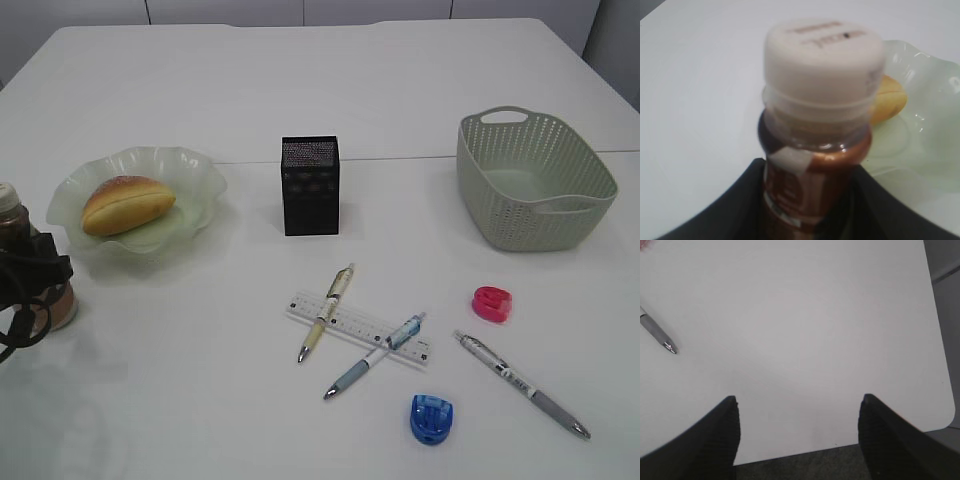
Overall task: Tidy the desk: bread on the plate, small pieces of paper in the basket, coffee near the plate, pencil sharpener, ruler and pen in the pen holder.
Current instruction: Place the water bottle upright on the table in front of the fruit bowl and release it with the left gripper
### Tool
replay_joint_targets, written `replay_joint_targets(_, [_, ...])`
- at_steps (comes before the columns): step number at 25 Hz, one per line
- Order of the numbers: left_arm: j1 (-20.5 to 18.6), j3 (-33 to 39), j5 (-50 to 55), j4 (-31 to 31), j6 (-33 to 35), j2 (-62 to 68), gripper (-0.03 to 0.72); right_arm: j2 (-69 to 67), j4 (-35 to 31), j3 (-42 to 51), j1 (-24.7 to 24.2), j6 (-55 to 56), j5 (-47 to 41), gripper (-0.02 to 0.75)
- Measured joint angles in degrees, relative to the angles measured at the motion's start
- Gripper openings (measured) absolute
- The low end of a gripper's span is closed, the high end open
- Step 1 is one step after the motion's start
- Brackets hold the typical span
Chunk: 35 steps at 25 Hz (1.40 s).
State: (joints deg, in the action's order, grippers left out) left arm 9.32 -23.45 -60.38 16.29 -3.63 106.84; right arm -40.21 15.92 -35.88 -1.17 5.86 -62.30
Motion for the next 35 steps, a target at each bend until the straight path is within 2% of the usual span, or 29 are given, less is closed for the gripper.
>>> replay_joint_targets(27, [0.0,0.0,-0.17,0.0,0.0,0.13,0.329,0.0,0.12,0.0,0.0,0.0,0.0,0.572])
replay_joint_targets(31, [0.0,0.0,-0.17,0.22,0.0,0.13,0.377,0.0,0.12,0.0,0.0,0.0,0.0,0.572])
replay_joint_targets(35, [0.0,-0.08,-0.71,1.3,0.0,0.13,0.493,0.0,0.12,0.0,0.0,0.0,0.0,0.572])
